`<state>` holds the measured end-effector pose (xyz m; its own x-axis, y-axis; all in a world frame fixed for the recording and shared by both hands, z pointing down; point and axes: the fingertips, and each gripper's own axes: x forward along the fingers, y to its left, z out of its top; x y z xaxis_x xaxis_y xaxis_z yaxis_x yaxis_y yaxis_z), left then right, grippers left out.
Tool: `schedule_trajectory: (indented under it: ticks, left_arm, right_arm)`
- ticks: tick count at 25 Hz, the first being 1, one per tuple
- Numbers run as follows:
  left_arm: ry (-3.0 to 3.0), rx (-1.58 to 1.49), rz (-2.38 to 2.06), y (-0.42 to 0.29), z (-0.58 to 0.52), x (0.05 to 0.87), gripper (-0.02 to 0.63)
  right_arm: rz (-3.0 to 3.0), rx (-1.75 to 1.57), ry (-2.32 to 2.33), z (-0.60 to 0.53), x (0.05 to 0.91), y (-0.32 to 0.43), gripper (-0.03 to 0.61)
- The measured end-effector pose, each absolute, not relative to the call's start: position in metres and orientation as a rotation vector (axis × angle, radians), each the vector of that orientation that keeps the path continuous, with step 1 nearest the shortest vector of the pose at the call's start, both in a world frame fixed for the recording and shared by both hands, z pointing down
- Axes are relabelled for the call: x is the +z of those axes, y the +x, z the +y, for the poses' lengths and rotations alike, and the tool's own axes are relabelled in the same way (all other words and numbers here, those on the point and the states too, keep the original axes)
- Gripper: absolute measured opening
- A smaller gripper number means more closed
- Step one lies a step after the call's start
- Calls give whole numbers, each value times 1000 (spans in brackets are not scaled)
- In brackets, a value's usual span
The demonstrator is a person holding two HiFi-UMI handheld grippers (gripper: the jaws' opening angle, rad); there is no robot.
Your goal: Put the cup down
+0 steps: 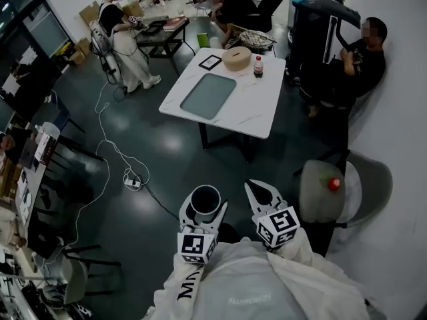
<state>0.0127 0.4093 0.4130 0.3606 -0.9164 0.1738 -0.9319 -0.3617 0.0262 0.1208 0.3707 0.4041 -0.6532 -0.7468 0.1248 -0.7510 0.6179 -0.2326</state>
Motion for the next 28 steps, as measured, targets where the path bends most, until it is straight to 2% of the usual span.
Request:
schedule_trajectory:
  ticks: [16, 28]
  left_arm:
    - [2506, 184, -1688, 1, 334, 421, 393]
    - [2500, 196, -1677, -44, 251, 426, 393]
  right_arm:
    - [-2779, 436, 1326, 302, 420, 113, 6]
    - [-2753, 451, 1315, 222, 428, 67, 6]
